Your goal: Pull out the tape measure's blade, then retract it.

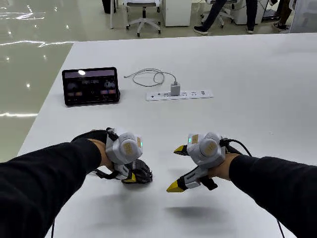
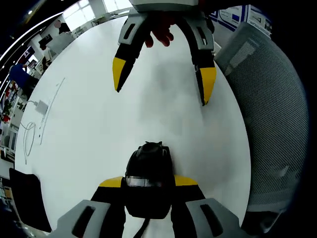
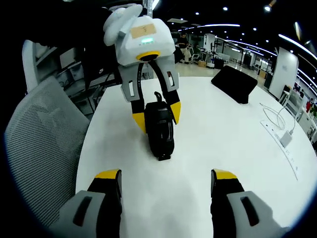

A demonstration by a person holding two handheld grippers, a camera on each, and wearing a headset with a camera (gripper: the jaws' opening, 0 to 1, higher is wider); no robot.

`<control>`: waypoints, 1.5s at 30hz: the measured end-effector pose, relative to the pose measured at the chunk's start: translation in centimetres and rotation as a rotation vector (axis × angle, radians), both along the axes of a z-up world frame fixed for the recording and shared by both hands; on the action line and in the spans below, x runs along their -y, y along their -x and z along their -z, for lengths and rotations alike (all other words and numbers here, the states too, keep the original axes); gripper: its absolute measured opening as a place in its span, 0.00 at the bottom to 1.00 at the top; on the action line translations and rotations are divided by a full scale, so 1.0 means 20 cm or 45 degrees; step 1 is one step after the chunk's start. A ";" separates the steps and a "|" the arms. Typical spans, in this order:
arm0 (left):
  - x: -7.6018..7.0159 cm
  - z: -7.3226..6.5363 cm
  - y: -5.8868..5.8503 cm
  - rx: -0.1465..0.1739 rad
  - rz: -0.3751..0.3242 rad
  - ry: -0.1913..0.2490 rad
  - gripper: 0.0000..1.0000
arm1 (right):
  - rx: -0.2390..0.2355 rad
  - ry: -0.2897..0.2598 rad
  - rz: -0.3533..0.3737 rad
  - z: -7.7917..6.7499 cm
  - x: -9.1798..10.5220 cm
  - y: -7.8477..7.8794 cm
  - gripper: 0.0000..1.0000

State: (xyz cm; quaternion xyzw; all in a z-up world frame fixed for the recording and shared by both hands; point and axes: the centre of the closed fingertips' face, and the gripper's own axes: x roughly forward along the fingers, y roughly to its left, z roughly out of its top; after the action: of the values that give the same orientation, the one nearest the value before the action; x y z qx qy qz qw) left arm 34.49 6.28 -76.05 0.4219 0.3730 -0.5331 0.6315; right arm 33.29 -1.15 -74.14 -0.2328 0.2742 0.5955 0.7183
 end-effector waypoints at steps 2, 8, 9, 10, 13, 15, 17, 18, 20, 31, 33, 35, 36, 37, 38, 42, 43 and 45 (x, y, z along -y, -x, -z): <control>0.00 0.00 0.00 -0.002 -0.004 -0.008 0.31 | 0.006 0.014 -0.024 0.02 -0.03 -0.01 0.66; 0.00 0.01 0.00 -0.008 -0.016 -0.007 0.31 | -0.011 0.077 -0.114 0.07 -0.10 0.00 0.60; 0.00 0.01 0.00 -0.012 -0.022 -0.005 0.31 | -0.002 0.089 -0.135 0.08 -0.11 0.00 0.57; -0.01 0.01 0.00 -0.024 -0.041 0.004 0.31 | -0.003 0.081 -0.137 0.09 -0.13 -0.01 0.55; 0.00 0.01 0.00 -0.026 -0.046 0.005 0.31 | 0.008 0.085 -0.165 0.11 -0.18 -0.01 0.50; 0.00 0.01 0.00 -0.029 -0.052 0.006 0.31 | 0.010 0.103 -0.179 0.15 -0.19 -0.01 0.44; 0.00 0.01 0.00 -0.036 -0.058 0.011 0.31 | 0.008 0.125 -0.178 0.18 -0.19 -0.02 0.36; 0.00 0.01 0.00 -0.034 -0.056 0.010 0.31 | 0.015 0.130 -0.185 0.19 -0.19 -0.02 0.32; 0.00 0.01 0.00 -0.039 -0.064 0.012 0.31 | -0.002 0.111 -0.181 0.19 -0.20 -0.02 0.27; 0.01 0.02 -0.01 -0.074 -0.072 0.023 0.31 | -0.007 0.133 -0.232 0.23 -0.23 -0.02 0.13; 0.01 0.02 -0.01 -0.076 -0.073 0.026 0.31 | -0.004 0.141 -0.226 0.24 -0.23 -0.02 0.12; 0.01 0.02 -0.01 -0.075 -0.071 0.022 0.31 | 0.036 0.157 -0.259 0.26 -0.23 -0.02 0.12; 0.01 0.02 -0.01 -0.075 -0.076 0.022 0.32 | 0.033 0.154 -0.258 0.25 -0.23 -0.02 0.11; 0.01 0.02 -0.01 -0.071 -0.075 0.021 0.32 | 0.010 0.152 -0.237 0.25 -0.23 -0.03 0.10; 0.01 0.02 -0.01 -0.068 -0.076 0.021 0.32 | 0.017 0.156 -0.243 0.25 -0.23 -0.03 0.10; 0.01 0.02 -0.01 -0.059 -0.089 0.035 0.31 | 0.017 0.167 -0.248 0.25 -0.22 -0.03 0.09; 0.01 0.02 -0.01 -0.060 -0.092 0.035 0.31 | 0.020 0.170 -0.255 0.25 -0.21 -0.03 0.09; 0.01 0.02 -0.01 -0.059 -0.094 0.029 0.31 | -0.016 0.227 -0.295 0.28 -0.14 -0.01 0.03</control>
State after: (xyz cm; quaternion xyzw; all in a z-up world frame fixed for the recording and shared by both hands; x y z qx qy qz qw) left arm 34.66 6.17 -76.39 0.3881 0.3968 -0.5233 0.6466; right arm 33.47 1.71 -79.70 -0.3220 0.3020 0.6491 0.6194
